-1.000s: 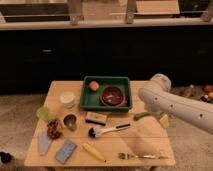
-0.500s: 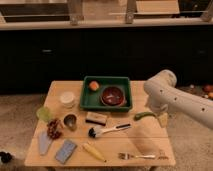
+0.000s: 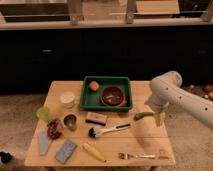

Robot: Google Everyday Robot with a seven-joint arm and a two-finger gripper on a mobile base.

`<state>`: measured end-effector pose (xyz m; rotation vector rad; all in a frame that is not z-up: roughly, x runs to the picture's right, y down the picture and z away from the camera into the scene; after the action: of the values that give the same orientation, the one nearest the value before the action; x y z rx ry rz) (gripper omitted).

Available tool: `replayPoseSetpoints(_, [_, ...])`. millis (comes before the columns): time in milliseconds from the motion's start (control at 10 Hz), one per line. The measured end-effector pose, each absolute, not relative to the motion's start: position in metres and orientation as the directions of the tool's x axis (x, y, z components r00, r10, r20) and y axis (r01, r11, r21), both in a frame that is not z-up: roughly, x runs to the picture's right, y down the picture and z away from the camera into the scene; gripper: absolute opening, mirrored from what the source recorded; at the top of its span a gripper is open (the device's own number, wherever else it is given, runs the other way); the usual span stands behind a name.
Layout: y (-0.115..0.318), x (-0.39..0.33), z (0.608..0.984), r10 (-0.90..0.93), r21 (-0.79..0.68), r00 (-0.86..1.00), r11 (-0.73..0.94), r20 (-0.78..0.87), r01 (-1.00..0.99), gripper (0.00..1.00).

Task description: Place pepper in metal cup

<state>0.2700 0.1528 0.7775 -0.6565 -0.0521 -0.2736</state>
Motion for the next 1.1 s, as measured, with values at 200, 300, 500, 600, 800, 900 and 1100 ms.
replayPoseSetpoints(200, [0.158,0.270,0.795,-0.204,-0.592,0.972,0.771,0.119,0.235,0.80])
replayPoseSetpoints(300, [0.159,0.271,0.804,-0.183,-0.593,0.977,0.776,0.113,0.214,0.80])
replayPoseSetpoints(500, [0.158,0.275,0.824,-0.143,-0.601,0.985,0.780,0.096,0.172,0.80])
replayPoseSetpoints(600, [0.156,0.274,0.837,-0.119,-0.605,0.988,0.781,0.094,0.152,0.80])
replayPoseSetpoints(800, [0.160,0.277,0.854,-0.080,-0.619,0.992,0.776,0.095,0.121,0.80])
replayPoseSetpoints(900, [0.160,0.277,0.860,-0.067,-0.621,0.993,0.775,0.100,0.114,0.80])
replayPoseSetpoints(1100, [0.162,0.274,0.875,-0.044,-0.626,0.992,0.772,0.114,0.106,0.80])
